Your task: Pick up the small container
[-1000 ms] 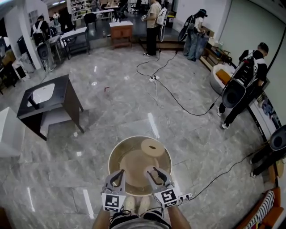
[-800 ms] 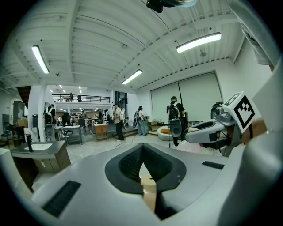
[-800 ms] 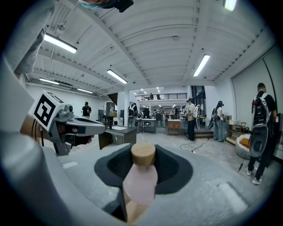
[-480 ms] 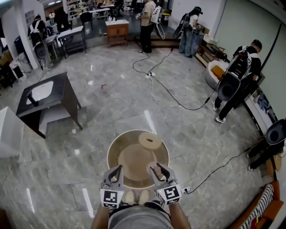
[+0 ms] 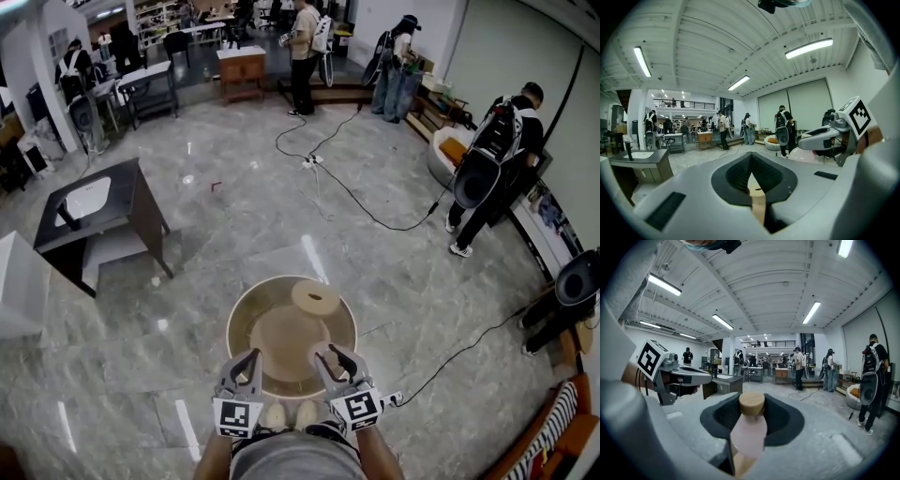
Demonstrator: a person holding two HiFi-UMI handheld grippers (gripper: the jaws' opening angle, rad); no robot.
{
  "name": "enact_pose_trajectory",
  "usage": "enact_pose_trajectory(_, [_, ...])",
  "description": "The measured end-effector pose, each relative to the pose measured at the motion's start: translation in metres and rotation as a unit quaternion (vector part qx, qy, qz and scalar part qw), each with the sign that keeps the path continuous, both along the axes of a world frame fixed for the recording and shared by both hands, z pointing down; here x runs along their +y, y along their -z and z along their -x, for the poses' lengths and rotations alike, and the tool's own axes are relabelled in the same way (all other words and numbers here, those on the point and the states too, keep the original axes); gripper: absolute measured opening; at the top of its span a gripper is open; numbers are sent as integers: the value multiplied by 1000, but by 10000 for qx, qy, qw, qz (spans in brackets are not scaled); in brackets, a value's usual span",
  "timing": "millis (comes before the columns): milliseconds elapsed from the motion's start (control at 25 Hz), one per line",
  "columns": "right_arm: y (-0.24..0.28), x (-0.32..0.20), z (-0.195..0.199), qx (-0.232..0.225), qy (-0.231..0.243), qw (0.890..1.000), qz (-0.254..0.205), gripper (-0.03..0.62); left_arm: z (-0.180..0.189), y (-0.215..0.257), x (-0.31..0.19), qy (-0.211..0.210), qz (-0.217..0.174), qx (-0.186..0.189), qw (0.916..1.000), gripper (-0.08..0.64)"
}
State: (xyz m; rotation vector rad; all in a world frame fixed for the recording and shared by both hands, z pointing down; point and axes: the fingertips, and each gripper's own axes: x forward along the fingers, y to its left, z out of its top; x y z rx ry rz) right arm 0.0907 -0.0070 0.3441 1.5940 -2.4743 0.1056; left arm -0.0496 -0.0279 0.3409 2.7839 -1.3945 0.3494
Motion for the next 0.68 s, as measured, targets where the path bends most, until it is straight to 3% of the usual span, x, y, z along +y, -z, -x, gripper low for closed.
enact_pose_trajectory(680, [-3,-11,-3,2,2,10000,-19,135,-7,-9,-12,-96,-42,-72,9999,17])
